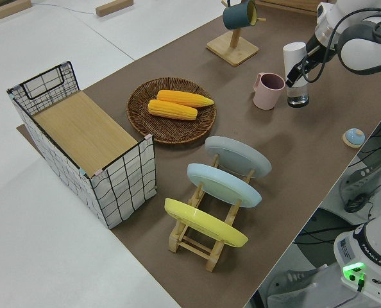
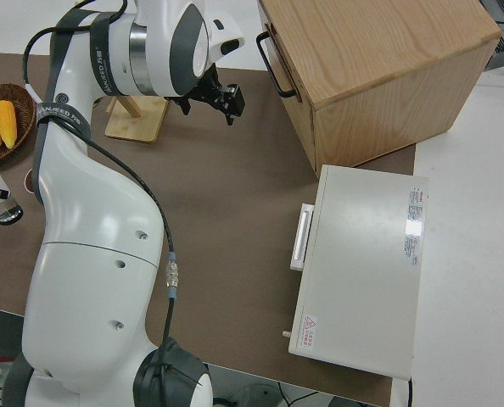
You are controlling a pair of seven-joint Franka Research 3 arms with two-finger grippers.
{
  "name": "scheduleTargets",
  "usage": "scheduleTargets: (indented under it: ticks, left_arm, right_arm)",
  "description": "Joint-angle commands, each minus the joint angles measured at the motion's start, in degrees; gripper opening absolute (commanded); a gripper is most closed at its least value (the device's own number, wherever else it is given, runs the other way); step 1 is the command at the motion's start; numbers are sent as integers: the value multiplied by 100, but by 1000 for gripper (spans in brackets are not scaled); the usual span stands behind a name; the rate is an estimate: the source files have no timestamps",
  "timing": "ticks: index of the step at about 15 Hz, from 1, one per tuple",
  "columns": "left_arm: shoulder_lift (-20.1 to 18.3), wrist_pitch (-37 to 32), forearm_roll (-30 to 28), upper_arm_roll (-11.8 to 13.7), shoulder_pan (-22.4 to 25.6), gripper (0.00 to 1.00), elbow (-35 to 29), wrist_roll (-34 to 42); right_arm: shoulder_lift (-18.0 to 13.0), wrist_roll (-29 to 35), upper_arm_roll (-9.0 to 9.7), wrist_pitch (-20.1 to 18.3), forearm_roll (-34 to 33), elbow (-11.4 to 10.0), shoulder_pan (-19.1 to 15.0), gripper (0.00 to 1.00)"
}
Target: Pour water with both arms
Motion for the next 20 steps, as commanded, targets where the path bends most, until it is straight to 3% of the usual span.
scheduleTargets:
  ticks: [1, 3, 7, 8, 20]
  left_arm:
    - [-162, 58, -61, 12, -46, 0, -76, -93]
    - [-57, 58, -52, -14, -37, 0, -41, -93]
    - [242, 23, -9, -32, -28, 0, 134, -145]
    - [303, -56, 27, -32, -28, 0, 204, -198]
    - [980, -1119, 554, -32, 42, 0, 970, -383]
  right_arm:
    - [-299, -471, 113, 81, -133, -326, -243, 992]
    - [-395, -542, 113, 98, -159, -448, -269, 992]
    - [-808, -542, 121, 510, -150, -1133, -296, 992]
    - [-843, -542, 113, 537, -159, -1186, -287, 992]
    - [-914, -727, 121, 538, -1046, -1205, -217, 992]
